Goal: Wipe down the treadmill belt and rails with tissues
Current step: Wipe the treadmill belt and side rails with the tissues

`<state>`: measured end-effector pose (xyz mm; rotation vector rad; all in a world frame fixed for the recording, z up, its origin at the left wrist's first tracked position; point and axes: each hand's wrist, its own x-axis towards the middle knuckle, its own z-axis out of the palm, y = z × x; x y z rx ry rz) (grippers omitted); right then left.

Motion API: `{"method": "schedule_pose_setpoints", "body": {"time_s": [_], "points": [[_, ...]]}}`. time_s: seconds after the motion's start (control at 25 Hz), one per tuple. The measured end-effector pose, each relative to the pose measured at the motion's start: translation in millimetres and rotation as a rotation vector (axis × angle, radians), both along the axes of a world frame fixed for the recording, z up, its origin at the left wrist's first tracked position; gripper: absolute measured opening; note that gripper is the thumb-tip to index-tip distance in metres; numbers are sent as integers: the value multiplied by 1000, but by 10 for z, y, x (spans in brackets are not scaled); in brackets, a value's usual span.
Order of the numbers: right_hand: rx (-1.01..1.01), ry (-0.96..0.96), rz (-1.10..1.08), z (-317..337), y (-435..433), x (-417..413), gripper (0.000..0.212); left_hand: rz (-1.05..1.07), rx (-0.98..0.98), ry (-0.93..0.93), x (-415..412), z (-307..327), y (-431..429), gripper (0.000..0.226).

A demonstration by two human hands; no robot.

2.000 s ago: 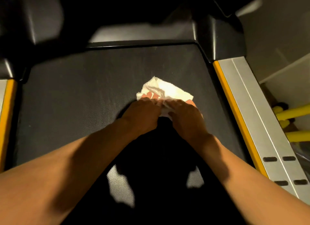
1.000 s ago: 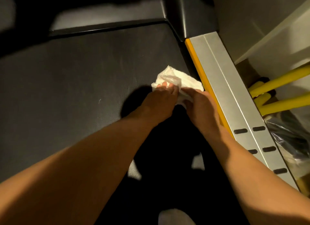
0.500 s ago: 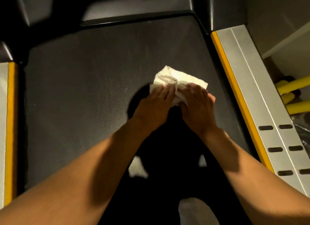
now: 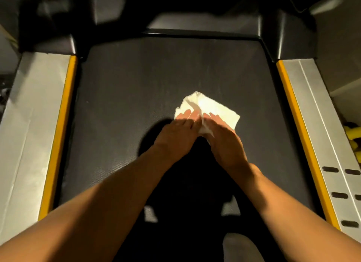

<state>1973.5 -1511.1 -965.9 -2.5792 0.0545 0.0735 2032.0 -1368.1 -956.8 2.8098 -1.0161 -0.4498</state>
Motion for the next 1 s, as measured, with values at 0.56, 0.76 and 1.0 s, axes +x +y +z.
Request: {"method": "schedule_pose_setpoints", "body": {"time_s": [0.56,0.76,1.0], "points": [[-372,-38,227,-81,937,641,36,404,-64,-41,125,-11,1012,50],[-61,-18,372,-2,999,193,46,231,53,-55,-436,-155,1481,54],[-194,24,333,-122,1505,656,47,460,-66,-27,-96,2,1681,48]]}}
